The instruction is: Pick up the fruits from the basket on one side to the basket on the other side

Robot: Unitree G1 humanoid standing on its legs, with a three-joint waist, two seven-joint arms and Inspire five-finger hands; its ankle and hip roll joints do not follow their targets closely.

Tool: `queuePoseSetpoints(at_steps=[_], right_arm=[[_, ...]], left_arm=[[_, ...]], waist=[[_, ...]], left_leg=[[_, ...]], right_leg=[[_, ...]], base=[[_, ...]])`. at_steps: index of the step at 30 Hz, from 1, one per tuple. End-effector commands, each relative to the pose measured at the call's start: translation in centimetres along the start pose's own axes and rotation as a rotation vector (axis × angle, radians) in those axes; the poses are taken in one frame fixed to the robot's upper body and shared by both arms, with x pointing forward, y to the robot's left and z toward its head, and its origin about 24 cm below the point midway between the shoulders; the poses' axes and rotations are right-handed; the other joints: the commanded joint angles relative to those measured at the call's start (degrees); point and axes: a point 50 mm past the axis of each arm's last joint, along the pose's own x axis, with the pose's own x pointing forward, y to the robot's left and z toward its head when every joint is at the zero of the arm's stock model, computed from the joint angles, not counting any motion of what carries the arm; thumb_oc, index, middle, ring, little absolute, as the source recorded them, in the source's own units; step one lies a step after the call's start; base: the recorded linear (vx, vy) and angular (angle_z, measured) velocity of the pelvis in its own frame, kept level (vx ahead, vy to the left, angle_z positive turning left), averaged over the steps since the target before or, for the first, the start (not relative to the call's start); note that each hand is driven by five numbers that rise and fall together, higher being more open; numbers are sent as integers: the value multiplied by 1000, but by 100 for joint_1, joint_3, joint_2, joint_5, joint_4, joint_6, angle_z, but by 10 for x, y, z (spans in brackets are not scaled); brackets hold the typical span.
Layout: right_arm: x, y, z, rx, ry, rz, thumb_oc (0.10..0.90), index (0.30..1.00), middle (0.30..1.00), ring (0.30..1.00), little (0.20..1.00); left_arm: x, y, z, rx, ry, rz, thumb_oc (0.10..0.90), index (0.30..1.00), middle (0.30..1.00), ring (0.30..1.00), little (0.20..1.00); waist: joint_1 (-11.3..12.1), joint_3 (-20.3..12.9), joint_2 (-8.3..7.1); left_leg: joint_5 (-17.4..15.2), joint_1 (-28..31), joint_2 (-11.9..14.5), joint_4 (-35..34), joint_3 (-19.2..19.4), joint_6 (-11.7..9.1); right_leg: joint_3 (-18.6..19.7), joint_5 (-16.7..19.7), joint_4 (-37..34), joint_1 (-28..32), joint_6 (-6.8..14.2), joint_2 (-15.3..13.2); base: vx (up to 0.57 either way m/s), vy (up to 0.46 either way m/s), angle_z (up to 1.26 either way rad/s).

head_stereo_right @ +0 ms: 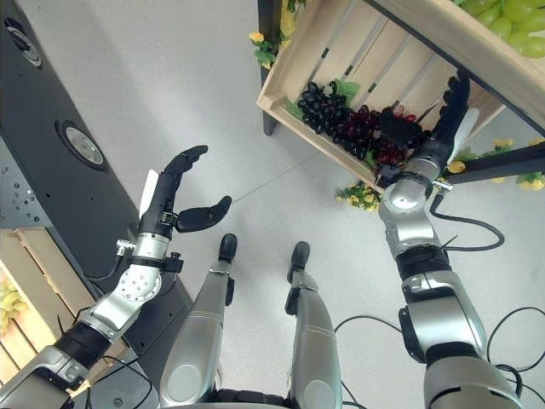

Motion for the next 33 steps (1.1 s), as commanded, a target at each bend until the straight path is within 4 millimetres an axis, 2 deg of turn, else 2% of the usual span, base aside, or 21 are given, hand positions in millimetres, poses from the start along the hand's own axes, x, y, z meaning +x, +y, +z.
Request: queuePoseSetpoints(at_steps=[1,6,10,13,14,15,18,23,25,30,33], right_arm=[[31,-29,84,193,-347,-148,800,900,900,900,900],[31,-28,91,245,-367,-156,800,900,900,900,900],[30,-25,88,288,-341,-107,800,900,900,900,900],[23,-14,75,375,-246,64,800,900,900,900,900],[15,-6,66,417,-207,156,800,900,900,900,900],[14,-6,64,428,-199,169,800,900,900,900,900],[-7,8,42,563,-85,389,800,900,900,900,900],[-46,27,18,654,46,750,800,900,900,900,900],[-68,31,4,674,119,895,800,900,900,900,900],[-94,26,-17,671,202,966,800,900,900,900,900],[-122,20,-40,682,292,988,800,900,900,900,900]], left_arm=[[8,-6,44,-181,-231,57,800,900,900,900,900],[8,-7,45,-194,-231,53,800,900,900,900,900],[6,-7,43,-202,-228,57,800,900,900,900,900],[6,-8,44,-212,-236,58,800,900,900,900,900],[6,-7,44,-210,-239,54,800,900,900,900,900],[5,-7,44,-209,-237,53,800,900,900,900,900],[4,-5,40,-199,-227,56,800,900,900,900,900],[1,3,34,-201,-205,38,800,900,900,900,900],[-1,6,31,-206,-184,11,800,900,900,900,900],[-8,8,24,-222,-137,-34,800,900,900,900,900],[-16,6,14,-227,-65,-77,800,900,900,900,900]], waist=[[-162,-85,358],[-167,-85,379],[-181,-85,380],[-195,-85,350],[-199,-85,304],[-199,-85,295],[-210,-85,175],[-176,-85,-19],[-135,-292,-163],[-87,-614,-360],[-80,-902,-485]], left_leg=[[34,-283,-203,212,250,354],[30,-209,-239,209,271,378],[20,-123,-254,197,276,384],[29,41,-257,133,297,380],[24,182,-243,77,330,389],[25,219,-241,57,338,391],[43,553,-236,-88,343,377],[143,1237,-174,-503,393,329],[149,1533,-181,-737,370,334],[91,1908,-214,-1022,382,404],[40,2262,-276,-1310,388,533]], right_leg=[[-48,-298,269,460,-239,-10],[-32,-293,271,495,-251,-26],[3,-293,280,540,-252,-33],[26,-282,200,693,-265,-40],[12,-288,145,820,-274,-44],[11,-286,128,850,-274,-46],[2,-267,-53,1211,-272,-44],[-106,-186,-488,1934,-211,-115],[-158,-124,-734,2205,-152,-169],[-173,-26,-1012,2539,-37,-244],[-74,120,-1192,2768,153,-341]], base=[[10,31,3],[5,16,0],[7,55,-3],[-7,75,-6],[-5,64,-4],[1,54,-6],[23,37,-2],[29,64,7],[51,154,13],[43,158,10],[41,188,6]])
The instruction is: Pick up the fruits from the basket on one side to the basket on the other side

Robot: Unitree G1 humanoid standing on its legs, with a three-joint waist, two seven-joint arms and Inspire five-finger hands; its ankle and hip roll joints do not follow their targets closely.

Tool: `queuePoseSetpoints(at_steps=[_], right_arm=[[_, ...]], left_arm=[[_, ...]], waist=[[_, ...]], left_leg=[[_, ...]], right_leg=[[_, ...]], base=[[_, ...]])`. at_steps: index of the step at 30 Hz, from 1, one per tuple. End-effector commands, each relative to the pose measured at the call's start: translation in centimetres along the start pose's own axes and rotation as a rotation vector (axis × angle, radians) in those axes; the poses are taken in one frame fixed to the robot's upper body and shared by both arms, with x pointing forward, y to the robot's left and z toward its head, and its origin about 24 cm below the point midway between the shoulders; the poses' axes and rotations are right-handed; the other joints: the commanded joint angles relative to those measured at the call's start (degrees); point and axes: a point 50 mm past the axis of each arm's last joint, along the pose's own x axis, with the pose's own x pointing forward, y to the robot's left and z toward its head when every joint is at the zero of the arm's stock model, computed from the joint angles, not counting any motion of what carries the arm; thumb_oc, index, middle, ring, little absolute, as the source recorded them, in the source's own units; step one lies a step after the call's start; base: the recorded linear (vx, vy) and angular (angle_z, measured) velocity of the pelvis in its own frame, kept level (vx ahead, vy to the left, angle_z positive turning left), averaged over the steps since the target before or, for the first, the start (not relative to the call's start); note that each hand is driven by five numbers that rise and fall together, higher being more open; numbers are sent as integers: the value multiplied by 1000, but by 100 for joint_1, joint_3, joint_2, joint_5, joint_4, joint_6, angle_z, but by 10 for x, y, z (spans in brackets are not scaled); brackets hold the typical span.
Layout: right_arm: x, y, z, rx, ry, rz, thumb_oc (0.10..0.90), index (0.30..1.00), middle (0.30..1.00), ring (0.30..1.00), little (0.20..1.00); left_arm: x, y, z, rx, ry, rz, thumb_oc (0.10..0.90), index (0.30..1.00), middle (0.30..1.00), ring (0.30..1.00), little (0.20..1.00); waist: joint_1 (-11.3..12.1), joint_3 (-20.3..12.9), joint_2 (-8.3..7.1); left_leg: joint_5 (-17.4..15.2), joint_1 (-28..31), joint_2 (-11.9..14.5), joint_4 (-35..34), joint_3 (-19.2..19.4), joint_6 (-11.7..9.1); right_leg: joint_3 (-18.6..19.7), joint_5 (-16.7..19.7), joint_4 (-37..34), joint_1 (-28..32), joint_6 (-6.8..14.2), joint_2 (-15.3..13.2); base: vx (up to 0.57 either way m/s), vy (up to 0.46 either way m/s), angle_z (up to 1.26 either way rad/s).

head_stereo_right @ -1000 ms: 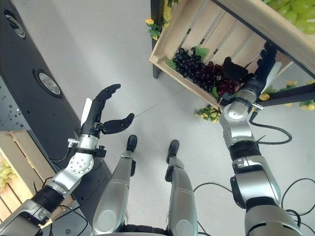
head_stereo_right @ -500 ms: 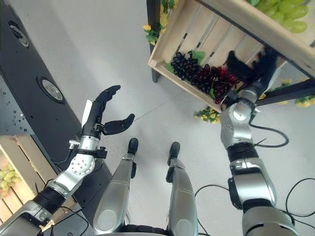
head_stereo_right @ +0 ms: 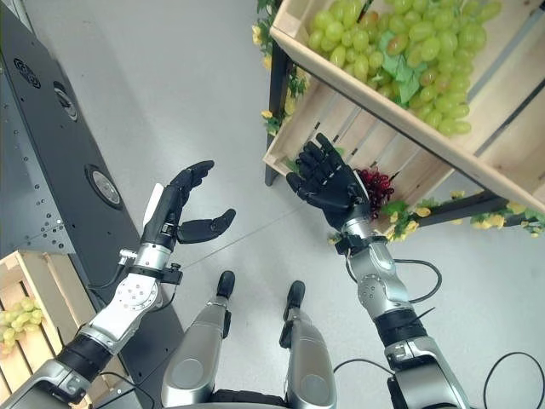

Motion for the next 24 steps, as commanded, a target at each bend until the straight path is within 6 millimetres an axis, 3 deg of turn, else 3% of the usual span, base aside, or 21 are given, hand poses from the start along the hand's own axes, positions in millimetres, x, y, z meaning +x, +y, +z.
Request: queuePoseSetpoints(at_steps=[1,4,7,9,12,15,19,20,22,24], right_arm=[[1,20,21,1,-133,159,800,900,900,900,900],[-28,28,-22,96,-32,186,800,900,900,900,900],[-38,32,-39,135,13,181,800,900,900,900,900],[-56,38,-63,174,86,154,800,900,900,900,900],[-68,46,-82,193,150,151,800,900,900,900,900],[-73,52,-86,97,185,187,800,900,900,900,900],[-82,62,-82,47,226,331,800,900,900,900,900],[-83,62,-79,18,242,368,800,900,900,900,900],[-81,58,-74,-32,250,380,800,900,900,900,900],[-80,55,-71,-34,258,375,800,900,900,900,900]], left_arm=[[0,0,28,-76,-157,-22,800,900,900,900,900],[-17,-7,9,-169,-24,-103,800,900,900,900,900],[-23,-16,4,-203,15,-142,800,900,900,900,900],[-31,-24,-2,-218,50,-147,800,900,900,900,900],[-34,-23,-6,-231,84,-136,800,900,900,900,900],[-35,-23,-9,-259,114,-145,800,900,900,900,900],[-39,-21,-13,-283,141,-190,800,900,900,900,900],[-40,-22,-15,-297,145,-206,800,900,900,900,900],[-37,-24,-14,-303,141,-222,800,900,900,900,900],[-36,-23,-14,-317,144,-197,800,900,900,900,900]], waist=[[-79,-846,-285],[-91,-1230,-301],[-103,-1395,-260],[-148,-1587,-159],[-180,-1764,-30],[-238,-1903,35],[-364,-2083,8],[-433,-2128,-10],[-510,-2142,-29],[-542,-2147,-46]], left_leg=[[-79,24,-185,-152,193,387],[-42,478,-242,-631,201,526],[-20,607,-288,-801,157,588],[49,833,-339,-1099,118,686],[162,1009,-378,-1380,-14,739],[264,1047,-426,-1526,-202,765],[338,1014,-533,-1542,-606,711],[364,1017,-541,-1603,-736,671],[373,981,-480,-1614,-792,618],[372,967,-383,-1577,-759,566]], right_leg=[[-8,31,-59,472,-87,-186],[154,220,-167,633,142,-312],[248,332,-104,653,176,-364],[351,592,291,529,244,-418],[453,707,672,398,253,-366],[701,641,672,360,231,-143],[1269,595,-322,497,167,51],[1627,699,-753,520,166,151],[1805,606,-703,470,92,328],[1730,433,-555,444,4,416]], base=[[52,227,6],[51,263,3],[19,181,-5],[36,196,0],[50,73,15],[75,-69,22],[118,-275,61],[67,-324,76],[43,-476,116],[51,-459,122]])
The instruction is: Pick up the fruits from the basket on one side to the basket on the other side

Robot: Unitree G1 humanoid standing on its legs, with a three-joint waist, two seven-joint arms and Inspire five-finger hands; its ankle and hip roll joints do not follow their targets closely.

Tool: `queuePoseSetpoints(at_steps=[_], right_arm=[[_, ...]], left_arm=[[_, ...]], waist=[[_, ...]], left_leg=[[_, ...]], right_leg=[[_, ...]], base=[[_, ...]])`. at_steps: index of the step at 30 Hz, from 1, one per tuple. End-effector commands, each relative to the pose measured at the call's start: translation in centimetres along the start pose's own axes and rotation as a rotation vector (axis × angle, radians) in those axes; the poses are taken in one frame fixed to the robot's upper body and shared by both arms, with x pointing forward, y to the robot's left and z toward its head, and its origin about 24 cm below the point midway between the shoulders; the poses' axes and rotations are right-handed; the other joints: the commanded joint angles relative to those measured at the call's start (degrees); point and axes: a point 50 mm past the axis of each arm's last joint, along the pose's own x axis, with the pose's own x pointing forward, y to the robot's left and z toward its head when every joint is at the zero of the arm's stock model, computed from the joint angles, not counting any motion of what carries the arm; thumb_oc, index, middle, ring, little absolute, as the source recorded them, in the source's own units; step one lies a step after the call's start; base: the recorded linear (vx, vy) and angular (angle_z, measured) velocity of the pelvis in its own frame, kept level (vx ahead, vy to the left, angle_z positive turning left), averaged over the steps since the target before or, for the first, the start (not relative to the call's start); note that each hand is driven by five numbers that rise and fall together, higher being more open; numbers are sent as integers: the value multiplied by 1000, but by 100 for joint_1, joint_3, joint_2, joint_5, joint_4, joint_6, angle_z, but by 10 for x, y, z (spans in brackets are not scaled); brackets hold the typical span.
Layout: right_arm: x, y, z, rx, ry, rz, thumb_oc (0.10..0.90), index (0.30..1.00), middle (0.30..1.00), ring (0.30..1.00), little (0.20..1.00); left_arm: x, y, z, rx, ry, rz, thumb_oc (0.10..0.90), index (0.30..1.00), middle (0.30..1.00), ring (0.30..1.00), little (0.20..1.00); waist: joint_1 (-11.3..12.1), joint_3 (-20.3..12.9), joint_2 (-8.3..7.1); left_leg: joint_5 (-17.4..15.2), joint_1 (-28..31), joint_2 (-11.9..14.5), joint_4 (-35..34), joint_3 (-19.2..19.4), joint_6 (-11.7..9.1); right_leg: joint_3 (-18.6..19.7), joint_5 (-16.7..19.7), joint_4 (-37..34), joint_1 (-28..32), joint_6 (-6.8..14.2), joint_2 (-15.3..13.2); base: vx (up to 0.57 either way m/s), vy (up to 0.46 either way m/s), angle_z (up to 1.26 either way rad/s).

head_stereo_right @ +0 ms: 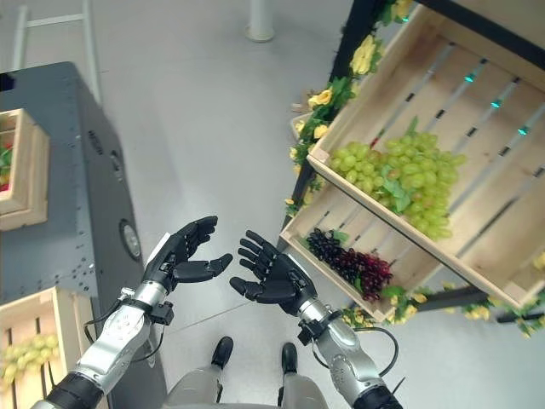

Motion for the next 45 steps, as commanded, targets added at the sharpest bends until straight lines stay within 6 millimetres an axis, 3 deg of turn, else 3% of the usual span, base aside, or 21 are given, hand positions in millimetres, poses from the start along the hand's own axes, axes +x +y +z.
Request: queuePoseSetpoints(at_steps=[1,5,8,11,17,21,23,25,26,34,37,43,45], right_arm=[[7,14,37,-68,-122,140,800,900,900,900,900],[-1,12,30,-69,-87,111,800,900,900,900,900],[2,9,31,-106,-92,96,800,900,900,900,900],[2,4,30,-95,-101,43,800,900,900,900,900],[-16,0,18,-40,-97,-45,800,900,900,900,900],[-20,-5,17,-55,-93,-95,800,900,900,900,900],[-22,-9,18,-69,-99,-136,800,900,900,900,900],[-21,-12,20,-57,-121,-185,800,900,900,900,900],[-17,-12,21,-50,-144,-203,800,900,900,900,900],[-10,-4,21,16,-218,-228,800,900,900,900,900],[-6,2,31,10,-285,-173,800,900,900,900,900],[0,3,47,-33,-362,-140,800,900,900,900,900],[-1,6,49,-41,-367,-124,800,900,900,900,900]], left_arm=[[9,-13,39,-75,-208,-35,800,900,900,900,900],[8,-15,38,-116,-219,-44,800,900,900,900,900],[12,-20,38,-111,-225,-86,800,900,900,900,900],[18,-25,37,-118,-213,-103,800,900,900,900,900],[5,-26,31,-132,-179,-97,800,900,900,900,900],[3,-25,30,-137,-169,-116,800,900,900,900,900],[6,-29,31,-141,-164,-150,800,900,900,900,900],[9,-35,32,-145,-164,-190,800,900,900,900,900],[14,-41,35,-159,-167,-206,800,900,900,900,900],[10,-38,33,-158,-180,-169,800,900,900,900,900],[9,-34,35,-157,-200,-162,800,900,900,900,900],[17,-41,40,-155,-224,-188,800,900,900,900,900],[20,-39,43,-161,-217,-171,800,900,900,900,900]], waist=[[-52,-468,-164],[0,-450,-263],[37,-439,-242],[6,-505,-223],[-175,-694,-285],[-215,-749,-222],[-293,-757,-127],[-353,-763,-50],[-342,-759,19],[-273,-769,119],[-201,-752,110],[-89,-621,115],[-152,-496,154]], left_leg=[[-149,-79,-85,148,798,437],[200,-424,210,226,927,221],[251,-690,170,297,1005,184],[51,-703,70,596,1167,164],[-360,-325,108,1034,1712,162],[-213,-54,335,662,1984,47],[6,114,536,221,2402,-61],[118,232,628,-63,2780,-119],[125,327,556,-250,2744,-95],[-150,394,237,-262,2549,179],[-231,439,131,-262,2576,313],[-260,527,-97,-261,2453,588],[-305,582,-221,-196,2229,731]], right_leg=[[45,220,615,-445,-174,78],[-430,253,267,-242,-346,95],[-694,161,169,-177,-413,123],[-991,32,186,-141,-482,88],[-1344,49,173,33,-477,-76],[-1617,49,50,206,-448,-135],[-1877,41,-65,343,-418,-161],[-2110,52,-107,367,-359,-225],[-2190,103,-107,352,-268,-324],[-2099,426,-66,178,86,-717],[-2068,413,155,107,172,-824],[-1862,622,1311,-187,152,-1086],[-1464,812,2371,-603,123,-1013]], base=[[55,-487,67],[0,-437,59],[-86,-299,68],[-4,-155,73],[56,4,80],[40,132,69],[32,270,78],[-4,300,96],[-9,317,83],[-11,291,42],[-7,267,5],[11,261,1],[18,235,10]])
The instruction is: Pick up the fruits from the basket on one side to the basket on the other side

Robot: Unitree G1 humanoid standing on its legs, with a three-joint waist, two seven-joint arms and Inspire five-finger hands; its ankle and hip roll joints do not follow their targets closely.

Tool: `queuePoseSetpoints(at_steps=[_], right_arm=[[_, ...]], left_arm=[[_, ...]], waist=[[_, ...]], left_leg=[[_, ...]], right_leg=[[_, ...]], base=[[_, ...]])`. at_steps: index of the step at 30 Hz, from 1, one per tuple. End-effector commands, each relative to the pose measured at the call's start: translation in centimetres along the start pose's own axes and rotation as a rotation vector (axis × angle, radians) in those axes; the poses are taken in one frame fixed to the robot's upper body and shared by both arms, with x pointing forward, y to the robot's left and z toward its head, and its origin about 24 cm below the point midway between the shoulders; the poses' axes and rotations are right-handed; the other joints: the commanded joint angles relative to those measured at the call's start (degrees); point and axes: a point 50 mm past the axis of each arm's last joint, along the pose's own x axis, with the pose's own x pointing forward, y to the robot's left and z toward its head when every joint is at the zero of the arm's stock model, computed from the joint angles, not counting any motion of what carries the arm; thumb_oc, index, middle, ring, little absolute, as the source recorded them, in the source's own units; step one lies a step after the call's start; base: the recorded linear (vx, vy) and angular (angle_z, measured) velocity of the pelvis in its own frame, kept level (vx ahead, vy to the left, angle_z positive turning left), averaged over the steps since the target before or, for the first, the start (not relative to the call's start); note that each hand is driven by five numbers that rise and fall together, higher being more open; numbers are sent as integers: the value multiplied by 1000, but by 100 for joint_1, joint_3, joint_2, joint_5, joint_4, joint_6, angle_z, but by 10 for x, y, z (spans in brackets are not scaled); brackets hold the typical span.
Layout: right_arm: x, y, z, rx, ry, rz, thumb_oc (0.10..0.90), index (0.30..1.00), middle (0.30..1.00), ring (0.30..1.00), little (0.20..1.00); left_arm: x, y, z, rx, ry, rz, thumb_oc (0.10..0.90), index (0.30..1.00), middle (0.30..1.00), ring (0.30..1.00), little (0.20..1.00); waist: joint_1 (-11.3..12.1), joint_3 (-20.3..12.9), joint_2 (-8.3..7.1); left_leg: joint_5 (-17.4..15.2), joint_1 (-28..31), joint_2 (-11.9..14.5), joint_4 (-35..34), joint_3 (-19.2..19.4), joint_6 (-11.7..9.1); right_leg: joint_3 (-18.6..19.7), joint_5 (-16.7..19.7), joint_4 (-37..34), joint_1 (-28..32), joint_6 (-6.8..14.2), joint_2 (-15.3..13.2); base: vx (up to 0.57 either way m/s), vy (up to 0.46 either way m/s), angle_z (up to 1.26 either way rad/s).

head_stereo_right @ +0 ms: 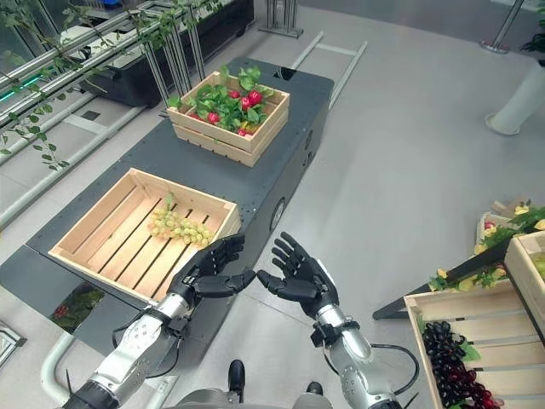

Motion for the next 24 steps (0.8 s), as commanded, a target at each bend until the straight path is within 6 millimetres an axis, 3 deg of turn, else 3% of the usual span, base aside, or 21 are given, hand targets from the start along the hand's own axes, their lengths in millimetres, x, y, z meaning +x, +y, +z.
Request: queuePoseSetpoints(at_steps=[1,3,4,6,9,12,17,21,23,24], right_arm=[[16,28,47,-7,-278,165,800,900,900,900,900],[14,28,47,-18,-269,165,800,900,900,900,900],[13,27,47,-12,-265,165,800,900,900,900,900],[11,28,47,-14,-262,176,800,900,900,900,900],[11,31,44,-16,-244,242,800,900,900,900,900],[12,32,44,-9,-229,279,800,900,900,900,900],[11,35,45,4,-237,300,800,900,900,900,900],[11,34,42,-13,-177,295,800,900,900,900,900],[11,34,42,-17,-164,293,800,900,900,900,900],[10,33,41,-26,-146,294,800,900,900,900,900]], left_arm=[[21,-6,53,9,-274,-31,800,900,900,900,900],[21,-4,54,8,-265,-38,800,900,900,900,900],[20,-5,53,17,-259,-49,800,900,900,900,900],[18,-6,52,25,-251,-48,800,900,900,900,900],[17,-3,49,45,-241,-38,800,900,900,900,900],[16,3,48,46,-231,-28,800,900,900,900,900],[7,7,44,42,-220,-16,800,900,900,900,900],[4,5,43,-11,-210,4,800,900,900,900,900],[4,3,44,-21,-210,8,800,900,900,900,900],[5,3,45,-41,-212,20,800,900,900,900,900]], waist=[[-13,-85,-30],[-60,-74,-26],[-79,-98,-62],[-91,-114,-102],[-103,-127,-250],[-152,-83,-332],[-178,-59,-447],[-179,-238,-476],[-166,-275,-499],[-99,-297,-557]], left_leg=[[-259,152,-88,107,-280,125],[-279,188,-149,149,-442,149],[-280,188,-212,185,-560,162],[-291,188,-266,219,-677,164],[-473,184,-380,303,-883,166],[-704,213,-374,453,-965,181],[-882,226,-273,732,-1065,188],[-857,506,122,764,-1091,-91],[-789,442,193,983,-1099,-159],[-564,129,241,1604,-1055,-227]], right_leg=[[687,1326,958,-798,-229,-16],[880,1310,1019,-882,-275,153],[970,1237,801,-876,-294,321],[998,1206,521,-822,-304,398],[1307,1469,-761,-803,-208,444],[1711,1683,-1353,-952,-118,505],[1923,1548,-1292,-844,-96,636],[1688,1245,-1179,-554,-326,745],[1596,1220,-1235,-454,-402,750],[1417,1153,-1306,-284,-524,753]], base=[[43,154,48],[81,62,68],[111,-5,58],[124,-67,59],[160,-169,65],[221,-288,59],[241,-389,65],[280,-397,36],[178,-282,36],[131,-249,29]])
